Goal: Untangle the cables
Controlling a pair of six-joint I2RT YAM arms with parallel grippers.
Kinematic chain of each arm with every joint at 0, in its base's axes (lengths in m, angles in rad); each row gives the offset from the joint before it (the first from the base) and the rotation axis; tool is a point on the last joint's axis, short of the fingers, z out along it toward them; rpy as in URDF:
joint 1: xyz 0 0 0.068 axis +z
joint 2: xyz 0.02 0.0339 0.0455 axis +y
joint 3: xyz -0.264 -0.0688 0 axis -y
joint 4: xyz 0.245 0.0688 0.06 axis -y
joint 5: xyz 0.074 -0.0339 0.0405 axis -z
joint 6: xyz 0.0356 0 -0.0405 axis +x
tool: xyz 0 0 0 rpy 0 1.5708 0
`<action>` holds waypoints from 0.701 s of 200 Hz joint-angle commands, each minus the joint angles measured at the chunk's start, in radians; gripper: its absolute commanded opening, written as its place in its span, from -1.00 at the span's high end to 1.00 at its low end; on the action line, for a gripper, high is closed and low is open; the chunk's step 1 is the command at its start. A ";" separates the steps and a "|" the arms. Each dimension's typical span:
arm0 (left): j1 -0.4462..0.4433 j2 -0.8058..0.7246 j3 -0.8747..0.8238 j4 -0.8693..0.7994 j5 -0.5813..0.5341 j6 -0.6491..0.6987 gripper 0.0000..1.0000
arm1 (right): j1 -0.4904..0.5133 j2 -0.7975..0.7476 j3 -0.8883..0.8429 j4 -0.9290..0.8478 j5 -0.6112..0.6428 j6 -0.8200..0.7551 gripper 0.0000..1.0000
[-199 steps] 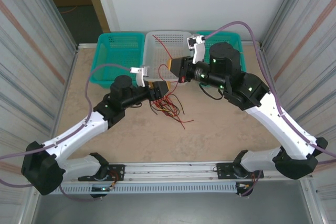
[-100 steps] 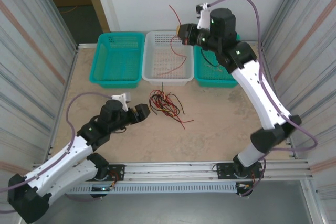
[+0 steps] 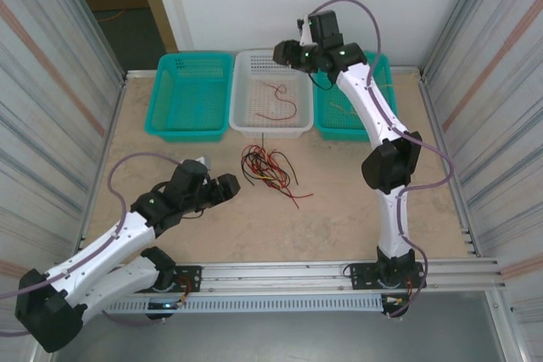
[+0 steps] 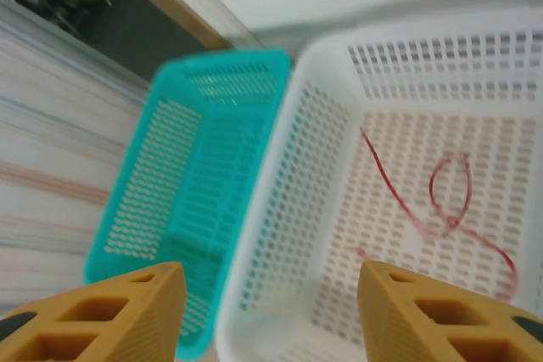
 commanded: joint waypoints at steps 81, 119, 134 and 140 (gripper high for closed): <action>0.084 0.032 0.056 -0.010 0.090 0.011 -0.47 | 0.259 -0.424 -0.926 0.113 0.112 -0.017 -0.34; 0.085 -0.012 0.024 -0.022 0.098 -0.020 -0.44 | 0.293 -0.301 -0.912 0.083 0.123 -0.060 -0.15; 0.084 -0.033 0.014 -0.031 0.099 -0.028 -0.43 | 0.302 -0.265 -0.897 0.059 0.094 -0.071 -0.08; 0.084 -0.039 0.010 -0.035 0.097 -0.031 -0.43 | 0.307 -0.252 -0.893 0.046 0.079 -0.070 -0.04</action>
